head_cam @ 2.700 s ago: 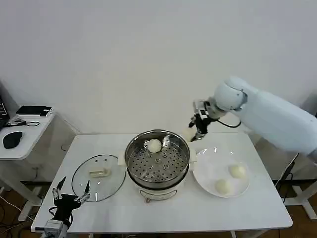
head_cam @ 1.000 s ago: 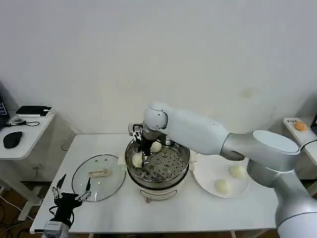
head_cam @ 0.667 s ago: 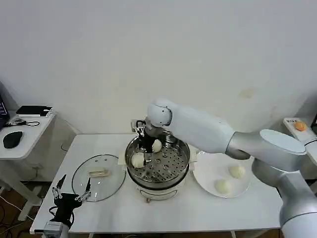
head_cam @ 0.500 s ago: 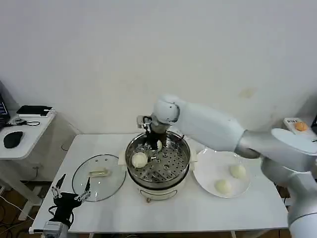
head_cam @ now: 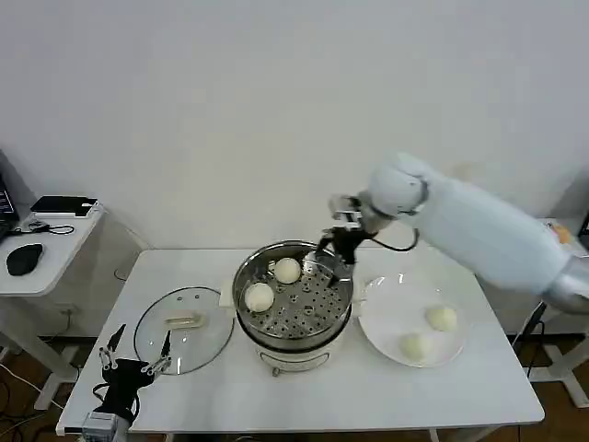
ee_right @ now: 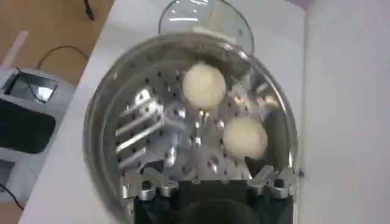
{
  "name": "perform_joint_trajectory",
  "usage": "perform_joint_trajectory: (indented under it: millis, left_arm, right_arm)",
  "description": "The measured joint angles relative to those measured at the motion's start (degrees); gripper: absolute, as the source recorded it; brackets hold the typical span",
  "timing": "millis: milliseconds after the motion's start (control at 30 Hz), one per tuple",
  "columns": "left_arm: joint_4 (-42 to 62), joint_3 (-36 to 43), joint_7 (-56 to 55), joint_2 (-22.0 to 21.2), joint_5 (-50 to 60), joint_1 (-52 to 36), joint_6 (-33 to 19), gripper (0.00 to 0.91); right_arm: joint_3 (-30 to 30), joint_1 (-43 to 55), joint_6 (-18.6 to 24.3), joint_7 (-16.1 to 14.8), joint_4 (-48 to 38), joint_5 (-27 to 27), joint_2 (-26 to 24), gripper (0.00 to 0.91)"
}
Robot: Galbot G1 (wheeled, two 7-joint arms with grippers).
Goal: Take steamed baozi put them in steamer then cover it.
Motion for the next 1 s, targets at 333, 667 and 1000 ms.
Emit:
perform_joint_trajectory:
  millis: [333, 667, 1000]
  left_arm:
    - [-0.03, 0.31, -0.54, -0.10, -1.03, 0.24, 0.50, 0.907]
    - [-0.45, 0.15, -0.53, -0.16, -0.98, 0.79, 0.74, 0.907]
    - [0.12, -0.39, -0.52, 0.03, -1.05, 0.73, 0.95, 0.907]
  right_arm:
    - [2.30, -4.75, 2.21, -1.86, 2.20, -5.84, -9.50, 0.907]
    - [3.91, -13.09, 3.39, -2.15, 1.48, -11.86, -11.80, 0.907]
    - [3.36, -17.87, 3.96, -2.49, -0.07, -15.35, -10.83, 0.907]
